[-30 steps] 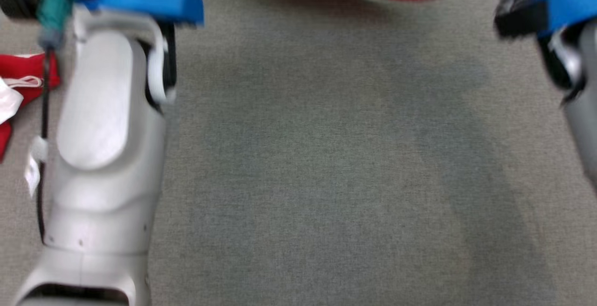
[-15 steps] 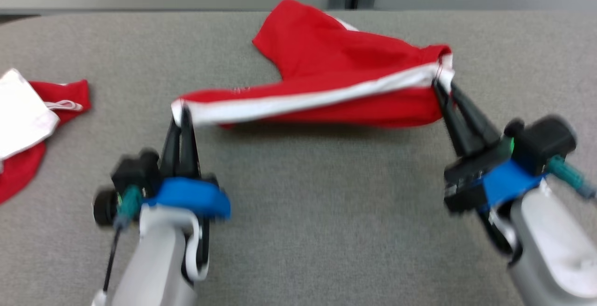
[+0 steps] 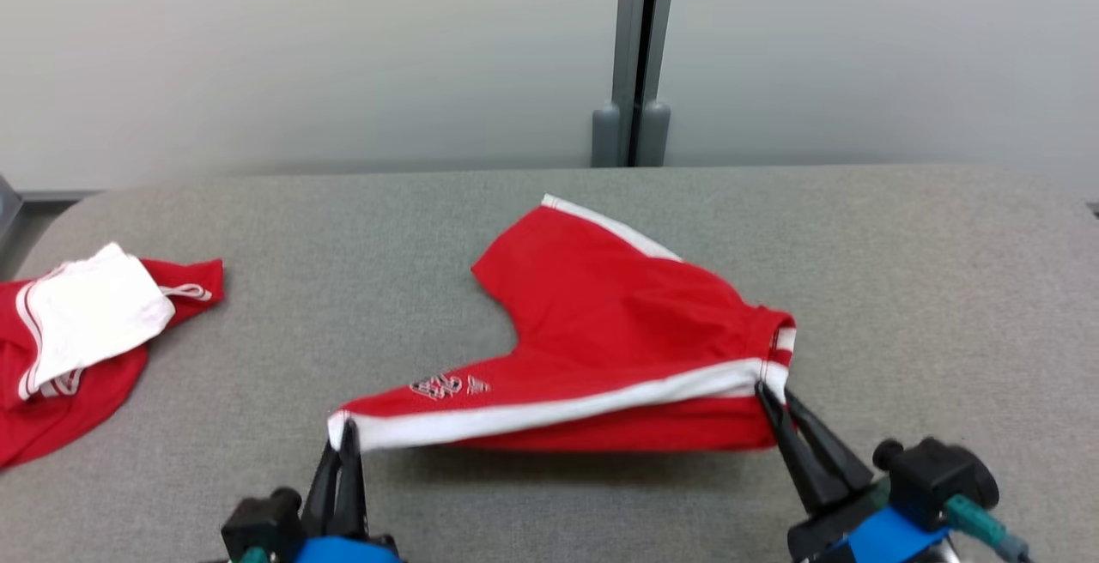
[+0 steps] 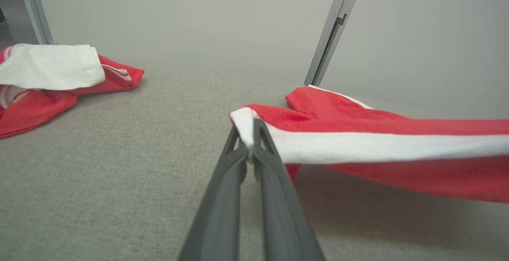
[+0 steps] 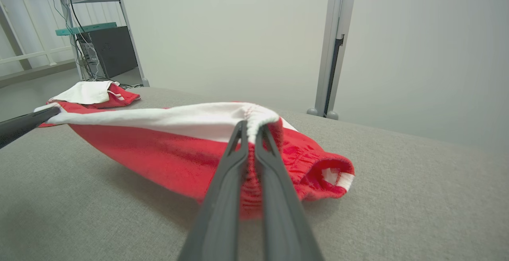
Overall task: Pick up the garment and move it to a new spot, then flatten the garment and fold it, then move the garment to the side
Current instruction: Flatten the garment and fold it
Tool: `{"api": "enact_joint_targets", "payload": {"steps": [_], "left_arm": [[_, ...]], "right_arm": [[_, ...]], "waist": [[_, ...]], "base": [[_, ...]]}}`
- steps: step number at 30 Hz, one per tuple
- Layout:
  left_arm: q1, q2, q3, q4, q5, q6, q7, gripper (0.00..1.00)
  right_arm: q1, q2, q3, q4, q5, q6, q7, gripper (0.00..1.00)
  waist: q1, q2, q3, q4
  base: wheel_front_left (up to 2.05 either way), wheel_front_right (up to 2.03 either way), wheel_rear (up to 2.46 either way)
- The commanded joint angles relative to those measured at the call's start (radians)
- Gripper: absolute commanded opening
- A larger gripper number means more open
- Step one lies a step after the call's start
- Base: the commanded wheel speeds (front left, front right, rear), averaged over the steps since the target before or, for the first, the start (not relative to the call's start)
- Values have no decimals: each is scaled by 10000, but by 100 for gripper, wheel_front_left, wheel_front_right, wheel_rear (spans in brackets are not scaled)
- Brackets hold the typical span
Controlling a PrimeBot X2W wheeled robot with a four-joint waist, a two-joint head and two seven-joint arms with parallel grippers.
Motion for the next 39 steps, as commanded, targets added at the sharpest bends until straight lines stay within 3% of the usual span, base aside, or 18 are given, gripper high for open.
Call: {"api": "enact_joint_targets", "payload": {"steps": [1,9,17,30,39], "left_arm": [[308,3,56,-84,110,-87,-28,0],[932,-4,265,-553,289,-165,-28,0],[-1283,-4,-15,42,922,-498,-28,0],[-7101,397,-617,3725,1979,-1162,58,0],[-9195,813,-636,6057,1666,-1495,798,0]], "right_arm": [[404,20,32,-76,-53,1,-38,0],[1245,101,48,-450,93,1,-38,0],[311,648,-243,-118,604,1,-36,0],[-2231,1556,-871,712,1631,1,-38,0],[-2910,1851,-1084,1217,1764,1,-36,0]], "waist": [[4,4,-226,-142],[4,4,-325,-415],[4,4,672,-893],[4,4,3133,-1866],[4,4,3803,-2349]], "base": [[0,0,0],[0,0,0],[0,0,0],[0,0,0],[0,0,0]]}}
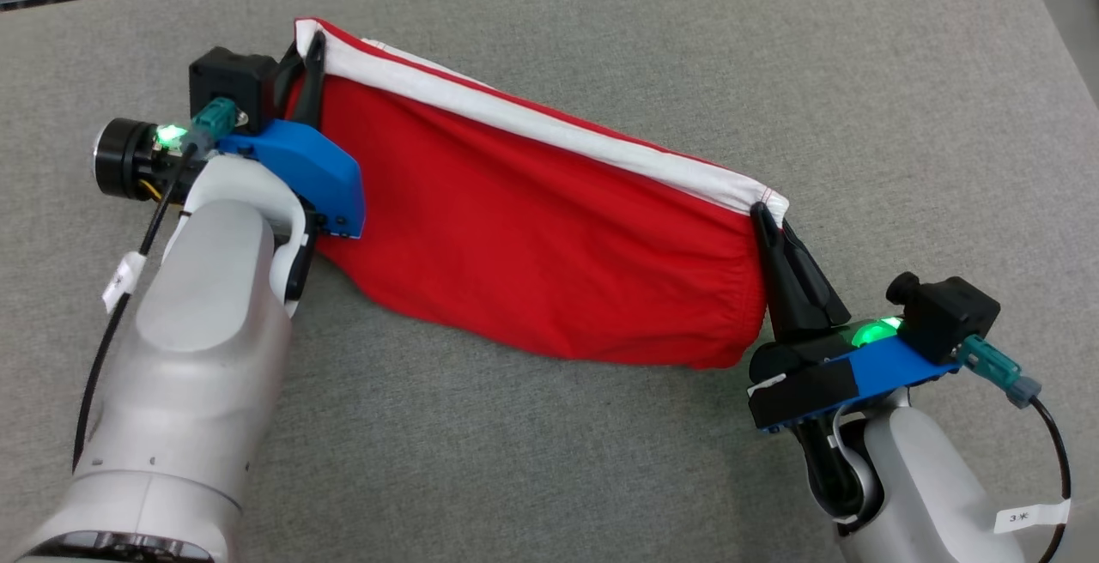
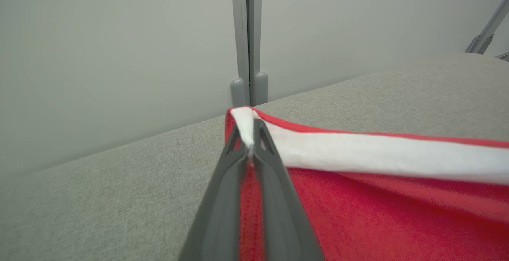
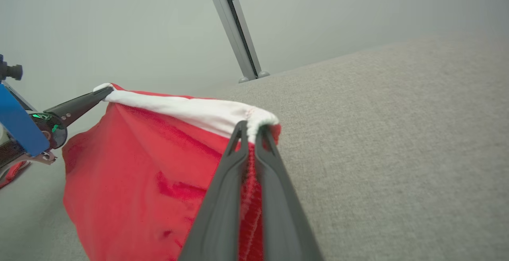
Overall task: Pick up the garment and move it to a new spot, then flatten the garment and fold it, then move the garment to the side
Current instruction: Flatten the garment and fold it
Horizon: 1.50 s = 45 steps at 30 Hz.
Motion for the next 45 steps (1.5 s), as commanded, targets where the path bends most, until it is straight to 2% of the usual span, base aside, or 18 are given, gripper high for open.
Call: {"api": "enact_joint_targets", "payload": {"steps": [1,11,22,23,24,25,34,41,45], "left_arm": [[-477,60,-28,356,-159,-101,101,0],[-1323,95,-784,1624,-581,-252,437,0],[-1469,-20,-1431,2270,-1221,-260,-222,0],[-1485,-37,-1455,2291,-1274,-260,-297,16],[-1484,-46,-1447,2328,-1352,-260,-354,96],[-1455,-57,-1486,2383,-1367,-260,-414,100],[-408,-179,-1063,2431,-1933,-184,-735,100],[332,-303,-774,2221,-2241,-39,-748,100],[360,-262,-722,2391,-2244,319,-749,100]], "right_arm": [[-229,50,-91,128,42,1,-38,0],[-429,125,140,430,195,1,-38,0],[-464,134,343,576,211,1,-38,0],[-488,134,306,597,177,1,-38,0],[-507,128,247,624,159,1,-38,20],[-498,129,216,726,94,1,-36,100],[120,128,-892,636,-792,1,-36,100],[510,126,-1498,544,-1106,3,-38,100],[593,126,-1564,537,-1171,3,-36,100]], "waist": [[-1,-4,120,-107],[-1,-4,388,-540],[-1,-4,397,-564],[-1,-4,386,-552],[-1,-4,364,-539],[-1,-4,324,-530],[-1,-4,-351,-337],[-1,-4,-465,-216],[-1,-4,-344,-303]], "base": [[0,0,0],[0,0,0],[0,0,0],[0,0,0],[0,0,0],[0,0,0],[0,0,0],[0,0,0],[0,0,0]]}}
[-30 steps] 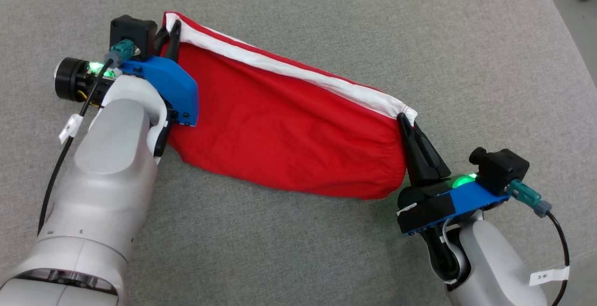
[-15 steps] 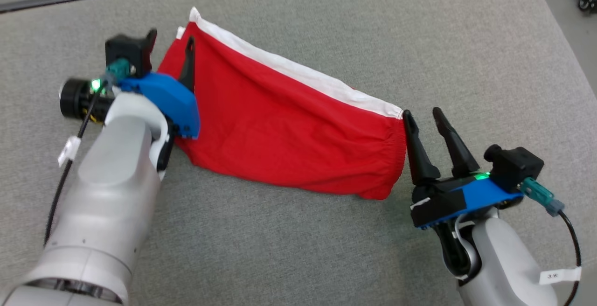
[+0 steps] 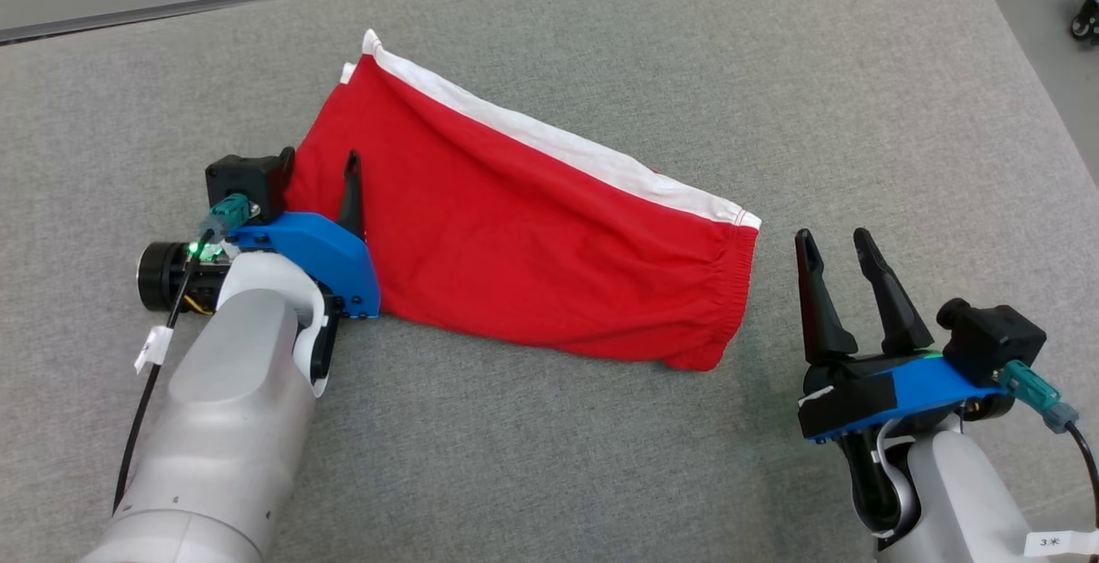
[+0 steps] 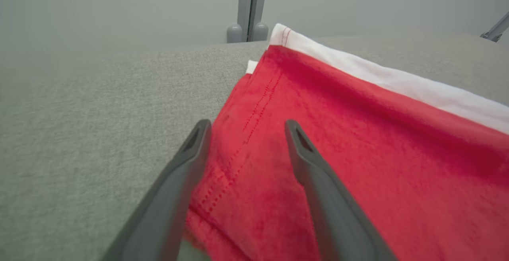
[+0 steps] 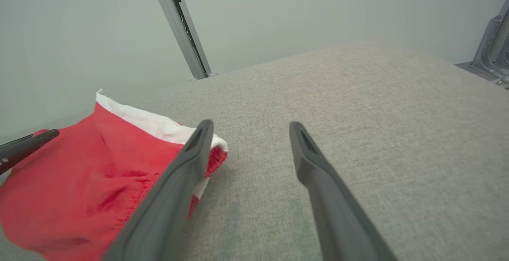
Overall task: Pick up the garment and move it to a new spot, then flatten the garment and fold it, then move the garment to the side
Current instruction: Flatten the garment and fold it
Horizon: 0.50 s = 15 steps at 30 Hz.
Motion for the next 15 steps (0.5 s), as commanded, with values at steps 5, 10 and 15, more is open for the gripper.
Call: {"api": "enact_joint_targets", "payload": {"steps": [5,10,15], "left_arm": [[-249,297,-58,444,181,724,-50,100],[-117,271,-71,757,109,938,150,100],[94,90,-134,967,-60,577,593,0]], "right_arm": [[124,-20,-89,13,-101,3,-38,100],[202,-18,-121,24,-107,3,-38,100],[245,-18,-136,55,-79,3,-36,100]], "waist": [[0,1,120,-178],[0,1,103,-223],[0,1,-19,-119]], "base": [[0,0,0],[0,0,0],[0,0,0]]}}
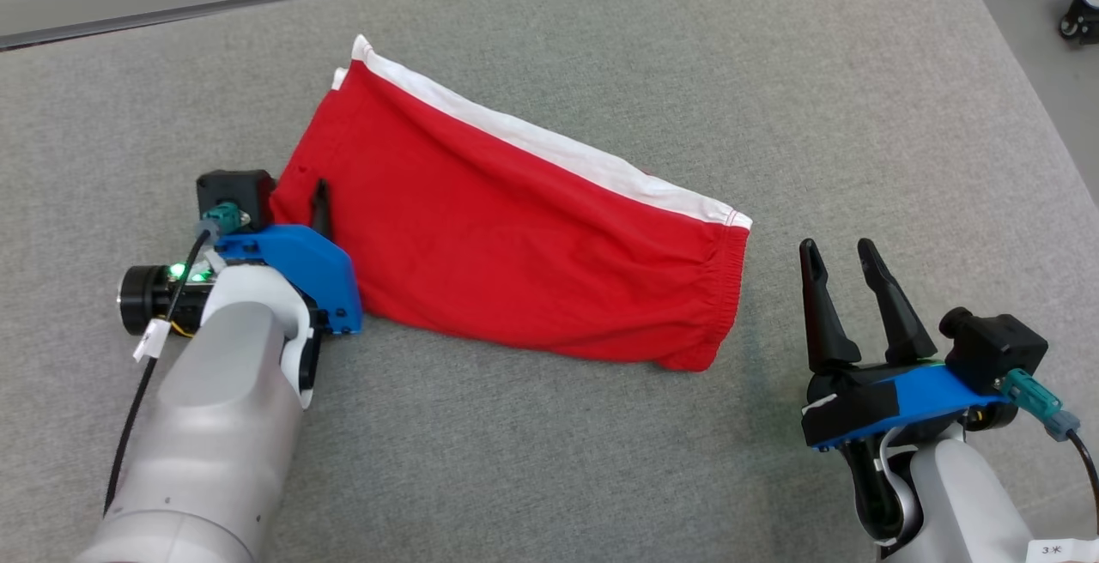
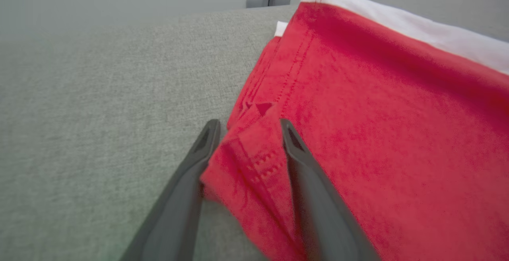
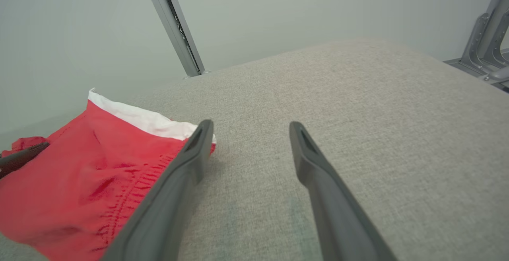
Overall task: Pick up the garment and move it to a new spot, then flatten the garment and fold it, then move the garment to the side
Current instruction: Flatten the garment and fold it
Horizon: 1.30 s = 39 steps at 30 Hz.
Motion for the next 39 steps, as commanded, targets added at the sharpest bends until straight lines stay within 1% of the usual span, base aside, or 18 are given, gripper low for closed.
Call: {"api": "enact_joint_targets", "payload": {"steps": [1,6,11,16,22,23,25,26,28,31,33,35,39], "left_arm": [[301,-62,-40,129,-48,-61,73,0],[663,-222,91,-11,-272,71,-360,0],[1748,-449,360,-534,-657,114,-567,0],[3292,-558,554,-1712,-816,310,-575,0],[4781,-587,735,-3014,-970,601,-578,0],[5030,-590,675,-3210,-972,654,-579,18],[5447,-583,693,-3627,-1052,762,-579,100],[5447,-583,693,-3627,-1052,762,-579,100],[5782,-588,767,-4193,-915,980,-581,100],[6419,-588,935,-5229,-273,1377,-582,100],[6787,-587,1040,-5922,270,1550,-579,100],[7196,-589,1117,-6428,632,1611,-579,100],[7763,-591,1252,-6923,959,1526,-579,100]], "right_arm": [[90,-19,-7,-9,-68,1,-36,100],[284,-21,-154,27,-330,1,-38,100],[730,-19,-322,163,-636,3,-36,100],[1166,-21,-393,352,-805,1,-36,100],[1454,-19,-414,488,-942,3,-38,100],[1463,-19,-391,527,-972,1,-38,100],[1478,-22,-321,592,-1013,1,-38,100],[1478,-22,-321,592,-1013,1,-38,100],[1503,-22,-262,632,-1051,1,-38,100],[1464,-20,-108,672,-1119,1,-36,100],[1395,-22,-53,716,-1132,1,-36,100],[1313,-19,88,776,-1118,1,-38,100],[1144,-20,326,939,-1088,1,-38,100]], "waist": [[0,1,-76,64],[0,1,-617,368],[0,1,-1546,922],[0,1,-2276,1358],[0,1,-2706,1666],[0,1,-2754,1697],[0,1,-2853,1746],[0,1,-2853,1746],[0,1,-2929,1804],[0,1,-3073,1911],[0,1,-3166,1991],[0,1,-3278,2063],[0,1,-3369,2266]], "base": [[0,0,0],[0,0,0],[0,0,0],[0,0,0],[0,0,0],[0,0,0],[0,0,0],[0,0,0],[0,0,0],[0,0,0],[0,0,0],[0,0,0],[0,0,0]]}}
